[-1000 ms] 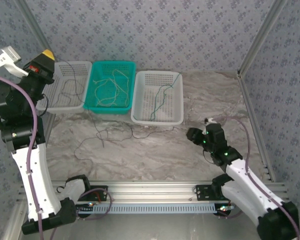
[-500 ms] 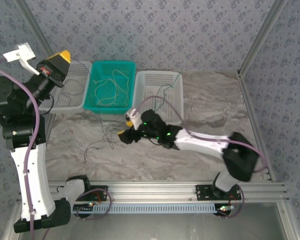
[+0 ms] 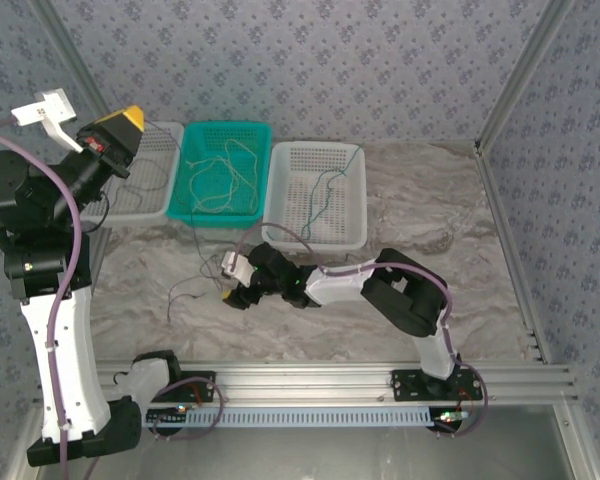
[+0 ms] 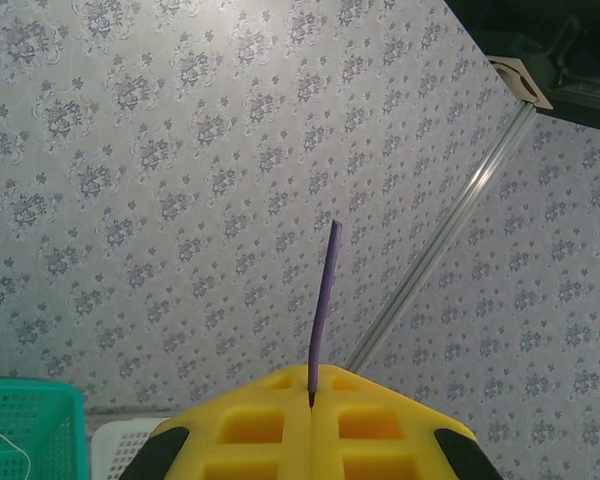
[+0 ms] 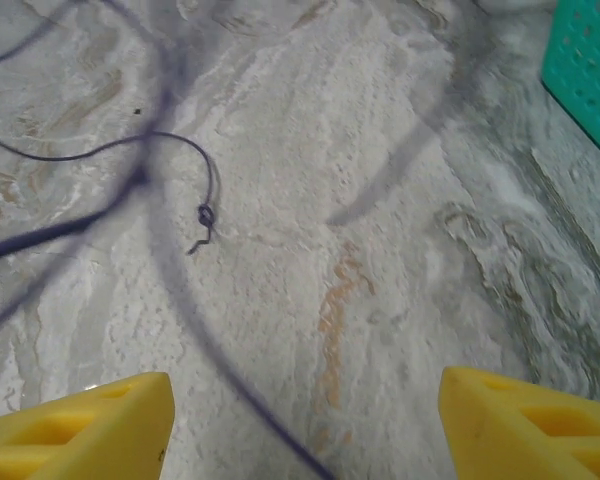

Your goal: Untangle the cables

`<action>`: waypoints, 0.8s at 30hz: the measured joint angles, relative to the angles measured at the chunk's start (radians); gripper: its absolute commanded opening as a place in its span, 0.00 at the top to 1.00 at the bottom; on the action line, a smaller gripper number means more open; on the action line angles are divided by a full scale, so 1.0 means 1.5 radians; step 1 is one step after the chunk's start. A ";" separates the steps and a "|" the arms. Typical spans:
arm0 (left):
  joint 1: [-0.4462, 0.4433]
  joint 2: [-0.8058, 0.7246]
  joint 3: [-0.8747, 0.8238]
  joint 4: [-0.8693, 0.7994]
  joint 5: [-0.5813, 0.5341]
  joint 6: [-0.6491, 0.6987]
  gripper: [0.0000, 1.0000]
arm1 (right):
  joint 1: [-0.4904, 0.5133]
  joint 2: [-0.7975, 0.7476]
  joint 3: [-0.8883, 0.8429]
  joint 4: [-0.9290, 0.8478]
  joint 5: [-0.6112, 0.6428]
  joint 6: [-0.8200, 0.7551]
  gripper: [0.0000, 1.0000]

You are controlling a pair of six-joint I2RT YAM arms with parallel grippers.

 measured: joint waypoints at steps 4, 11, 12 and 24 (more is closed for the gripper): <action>0.000 0.000 0.000 -0.005 0.000 0.005 1.00 | 0.013 0.000 -0.008 0.010 -0.015 -0.012 0.27; 0.000 -0.001 0.000 -0.003 -0.003 0.002 1.00 | 0.017 0.025 -0.010 0.061 0.039 -0.015 0.71; -0.002 -0.002 0.001 -0.006 -0.006 0.002 1.00 | 0.017 0.030 -0.010 0.067 0.050 -0.013 0.81; -0.004 0.005 0.093 -0.124 -0.241 0.104 1.00 | 0.026 -0.177 -0.276 0.136 0.218 0.131 1.00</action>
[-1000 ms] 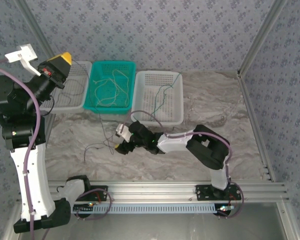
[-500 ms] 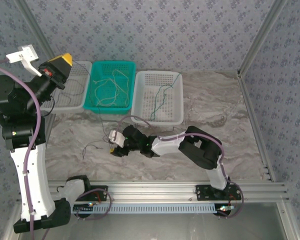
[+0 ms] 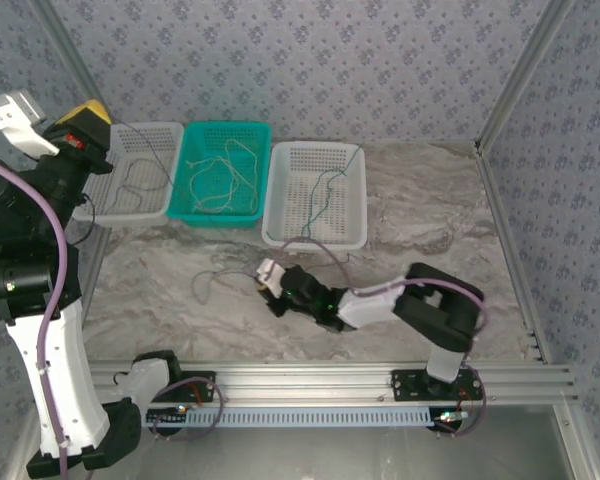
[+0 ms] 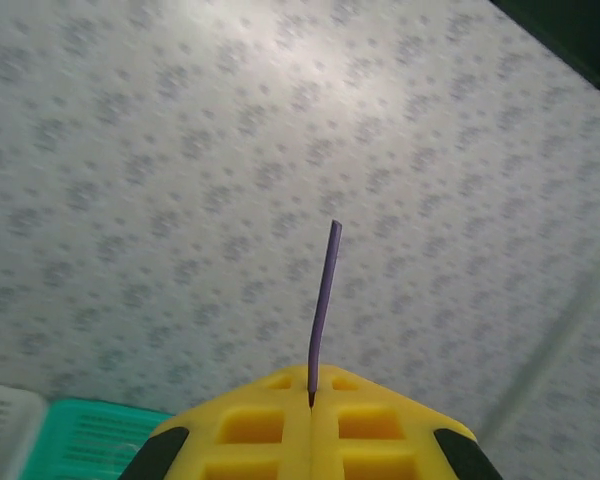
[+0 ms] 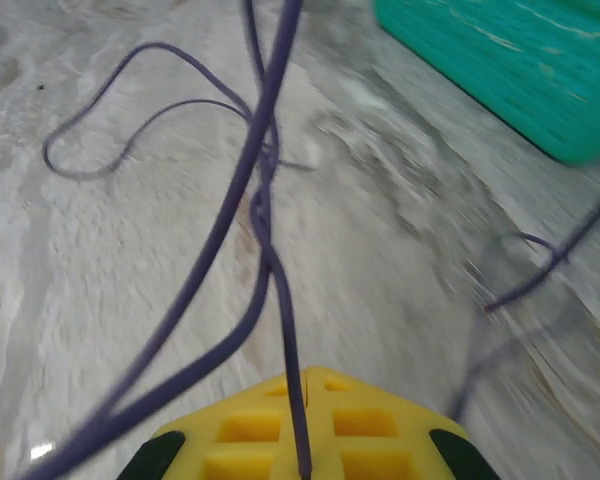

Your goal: Untangle the cables

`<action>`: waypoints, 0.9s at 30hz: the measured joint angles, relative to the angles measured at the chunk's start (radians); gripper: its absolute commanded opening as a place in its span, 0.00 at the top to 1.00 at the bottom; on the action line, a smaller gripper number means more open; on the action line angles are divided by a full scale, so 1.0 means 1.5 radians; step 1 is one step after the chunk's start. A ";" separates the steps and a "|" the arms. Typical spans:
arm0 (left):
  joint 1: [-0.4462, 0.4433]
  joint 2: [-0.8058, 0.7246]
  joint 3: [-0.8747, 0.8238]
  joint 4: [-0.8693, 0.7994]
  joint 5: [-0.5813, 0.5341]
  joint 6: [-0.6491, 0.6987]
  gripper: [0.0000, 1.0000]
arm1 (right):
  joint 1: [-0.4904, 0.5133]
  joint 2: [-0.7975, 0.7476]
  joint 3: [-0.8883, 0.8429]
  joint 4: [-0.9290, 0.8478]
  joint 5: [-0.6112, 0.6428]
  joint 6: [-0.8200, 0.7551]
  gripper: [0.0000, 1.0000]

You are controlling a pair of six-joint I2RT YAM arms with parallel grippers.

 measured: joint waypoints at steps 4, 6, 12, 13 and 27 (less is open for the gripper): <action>0.003 0.008 -0.002 -0.001 -0.112 0.038 1.00 | 0.018 -0.116 -0.048 -0.077 0.112 0.075 1.00; 0.020 0.022 -0.002 0.000 -0.151 0.047 1.00 | 0.019 -0.174 -0.075 -0.108 0.162 0.111 1.00; 0.076 0.094 0.031 0.003 -0.199 0.031 1.00 | -0.064 -0.362 -0.196 -0.206 0.251 0.239 1.00; 0.083 0.108 0.036 0.003 -0.205 0.027 1.00 | -0.087 -0.392 -0.215 -0.218 0.254 0.258 1.00; 0.163 0.308 0.306 0.029 -0.280 0.013 1.00 | -0.433 -0.505 -0.266 -0.389 0.170 0.390 1.00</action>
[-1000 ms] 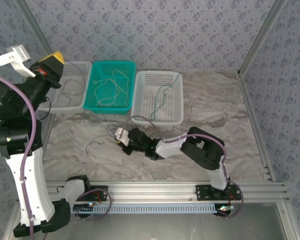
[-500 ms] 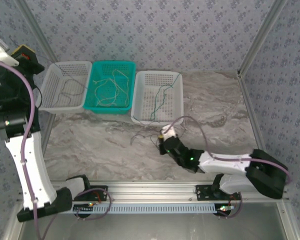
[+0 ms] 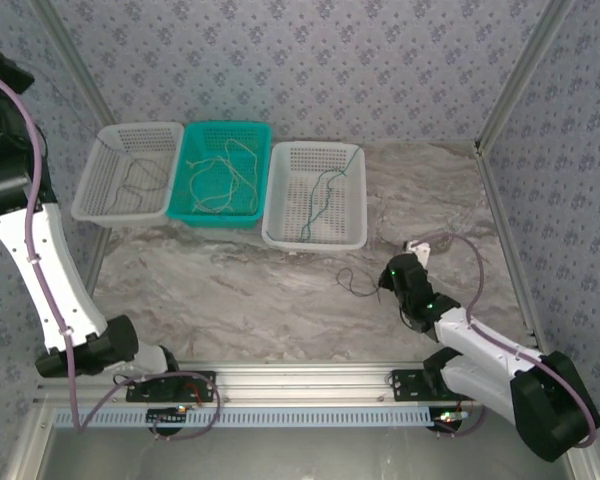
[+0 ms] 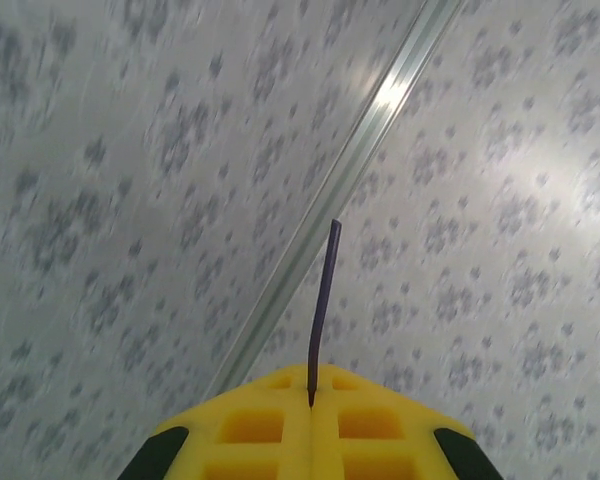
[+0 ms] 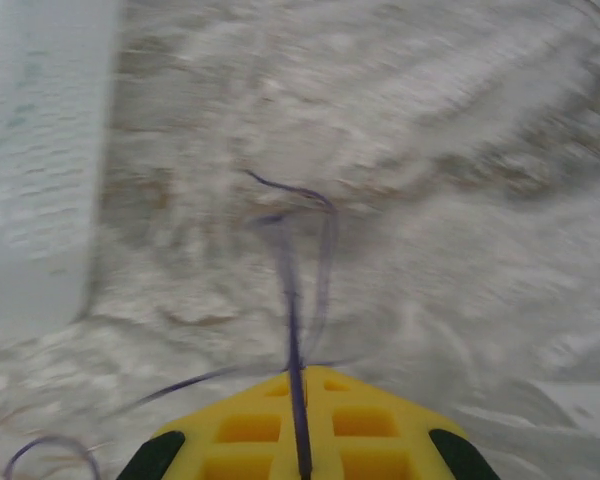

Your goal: Untangle the cables

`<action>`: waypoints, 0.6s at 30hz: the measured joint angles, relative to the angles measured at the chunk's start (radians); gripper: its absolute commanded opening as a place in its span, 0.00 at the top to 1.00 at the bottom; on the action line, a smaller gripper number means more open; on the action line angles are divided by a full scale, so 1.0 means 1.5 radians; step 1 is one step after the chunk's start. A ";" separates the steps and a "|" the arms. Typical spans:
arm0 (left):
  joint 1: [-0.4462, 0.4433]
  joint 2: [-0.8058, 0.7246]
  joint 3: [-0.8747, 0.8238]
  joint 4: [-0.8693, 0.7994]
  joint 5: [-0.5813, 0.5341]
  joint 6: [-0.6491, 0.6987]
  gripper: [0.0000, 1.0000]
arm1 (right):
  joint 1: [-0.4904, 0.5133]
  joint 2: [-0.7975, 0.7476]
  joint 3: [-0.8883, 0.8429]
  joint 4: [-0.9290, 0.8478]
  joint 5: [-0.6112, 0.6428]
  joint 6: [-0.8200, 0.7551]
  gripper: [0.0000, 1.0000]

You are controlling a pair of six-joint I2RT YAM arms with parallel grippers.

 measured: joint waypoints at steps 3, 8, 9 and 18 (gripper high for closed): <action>0.000 0.042 0.067 0.021 -0.001 -0.001 1.00 | -0.059 0.010 0.013 -0.045 -0.007 0.033 1.00; 0.005 0.099 0.122 0.076 0.002 -0.019 1.00 | -0.083 0.015 0.019 -0.093 -0.010 0.069 1.00; 0.009 0.108 0.124 0.087 0.002 -0.028 1.00 | -0.088 0.020 0.022 -0.102 -0.011 0.075 1.00; 0.026 0.150 0.065 0.153 0.037 -0.075 1.00 | -0.064 0.064 0.053 -0.079 -0.075 0.057 1.00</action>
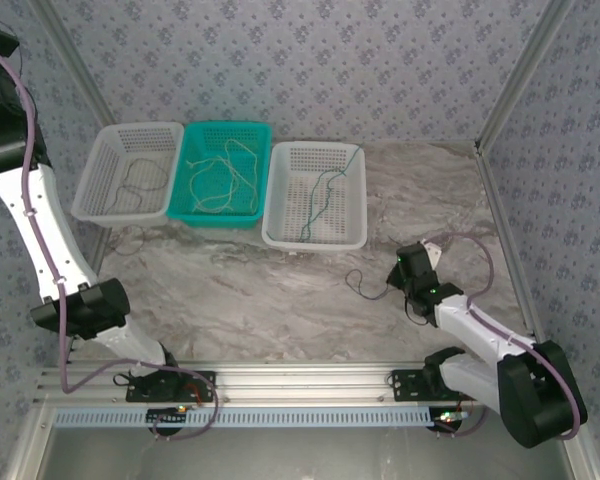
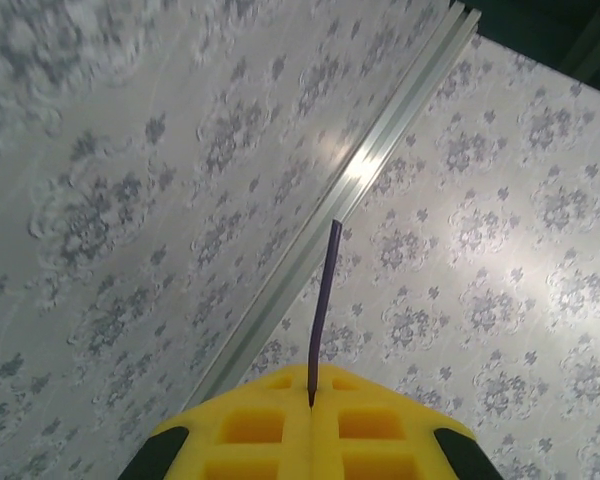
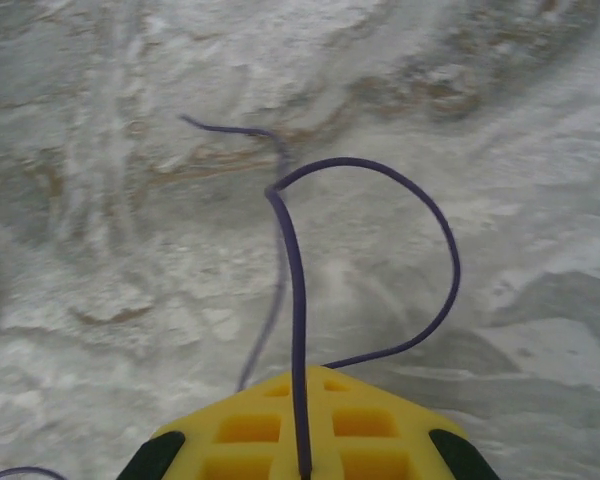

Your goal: Untangle the cables

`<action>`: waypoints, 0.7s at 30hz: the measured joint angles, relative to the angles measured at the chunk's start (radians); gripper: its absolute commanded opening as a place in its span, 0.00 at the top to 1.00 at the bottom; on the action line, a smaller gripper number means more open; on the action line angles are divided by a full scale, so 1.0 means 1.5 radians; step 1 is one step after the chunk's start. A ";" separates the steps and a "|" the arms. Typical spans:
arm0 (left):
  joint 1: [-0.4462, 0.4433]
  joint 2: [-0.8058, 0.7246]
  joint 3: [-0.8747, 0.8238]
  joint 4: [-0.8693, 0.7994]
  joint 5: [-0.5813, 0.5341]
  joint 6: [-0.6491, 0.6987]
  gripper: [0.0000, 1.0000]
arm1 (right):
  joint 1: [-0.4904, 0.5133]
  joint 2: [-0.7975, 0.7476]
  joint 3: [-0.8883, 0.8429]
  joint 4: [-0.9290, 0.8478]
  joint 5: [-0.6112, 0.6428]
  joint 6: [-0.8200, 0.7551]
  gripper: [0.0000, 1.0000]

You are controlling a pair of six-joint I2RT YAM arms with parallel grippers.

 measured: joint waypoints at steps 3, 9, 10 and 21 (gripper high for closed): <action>0.000 0.001 -0.051 0.019 0.016 0.013 1.00 | 0.011 0.023 0.023 0.014 -0.019 -0.010 1.00; 0.000 0.075 -0.081 -0.004 0.086 0.030 1.00 | 0.039 0.076 0.044 0.037 -0.048 -0.012 1.00; 0.000 0.096 -0.081 -0.018 0.102 0.032 0.94 | 0.047 0.084 0.047 0.038 -0.050 -0.012 1.00; -0.073 0.219 -0.119 -0.207 0.116 0.072 0.03 | 0.115 0.122 0.099 0.040 -0.055 -0.023 1.00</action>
